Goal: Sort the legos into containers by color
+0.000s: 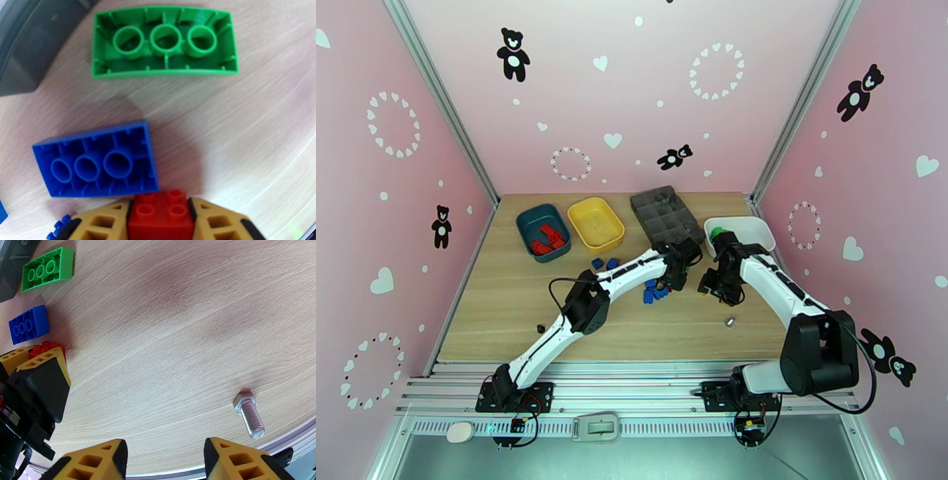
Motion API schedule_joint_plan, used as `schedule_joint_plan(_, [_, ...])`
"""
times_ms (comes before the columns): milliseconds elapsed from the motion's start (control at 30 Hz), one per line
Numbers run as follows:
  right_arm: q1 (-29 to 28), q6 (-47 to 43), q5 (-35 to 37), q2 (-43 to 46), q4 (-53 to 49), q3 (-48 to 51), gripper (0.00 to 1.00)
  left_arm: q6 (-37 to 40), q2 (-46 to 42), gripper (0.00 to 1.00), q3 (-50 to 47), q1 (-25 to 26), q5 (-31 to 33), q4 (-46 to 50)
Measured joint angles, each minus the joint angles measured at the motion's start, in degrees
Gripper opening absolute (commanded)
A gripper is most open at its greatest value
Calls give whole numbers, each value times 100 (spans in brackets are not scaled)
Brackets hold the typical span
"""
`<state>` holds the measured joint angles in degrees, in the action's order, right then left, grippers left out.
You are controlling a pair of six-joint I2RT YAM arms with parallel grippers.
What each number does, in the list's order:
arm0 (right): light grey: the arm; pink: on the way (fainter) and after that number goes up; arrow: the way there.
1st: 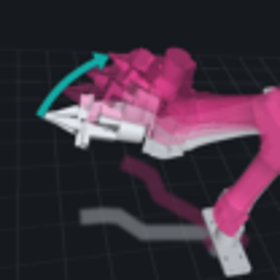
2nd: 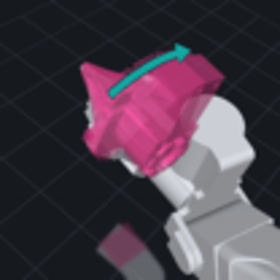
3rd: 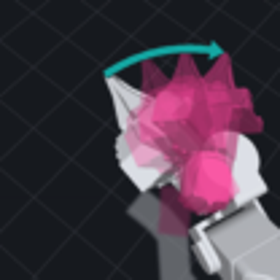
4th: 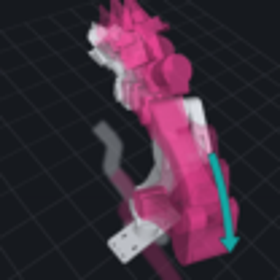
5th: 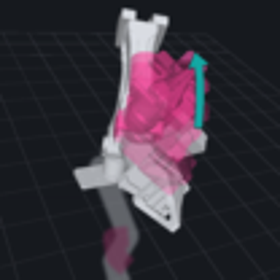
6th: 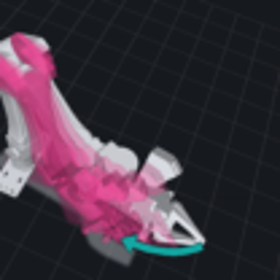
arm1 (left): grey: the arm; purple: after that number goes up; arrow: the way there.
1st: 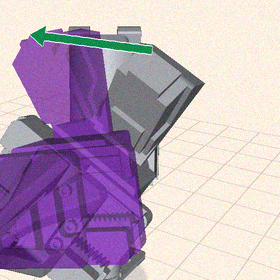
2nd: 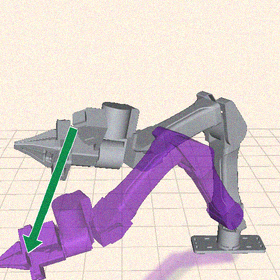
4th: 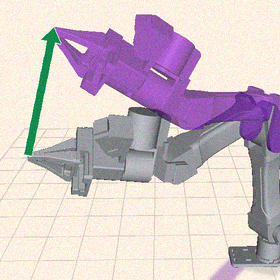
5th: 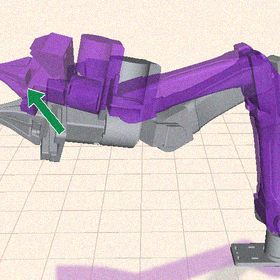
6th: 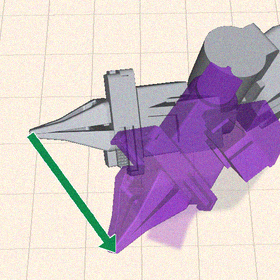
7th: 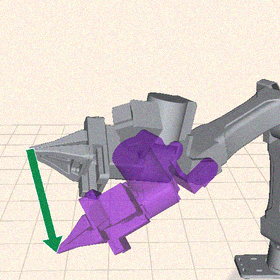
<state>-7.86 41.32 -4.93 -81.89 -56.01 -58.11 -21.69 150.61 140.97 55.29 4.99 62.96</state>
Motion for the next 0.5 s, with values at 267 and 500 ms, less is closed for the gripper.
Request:
schedule_joint_plan(267, [-42, -39, -389, -11, 254, 24, 57, 4, -684, 23, -201, -20, 48, -118])
schedule_joint_plan(500, [-815, -35, -492, -667, 566, -564, 59, -133, -2975, 24, -1832, -649, 109, -645])
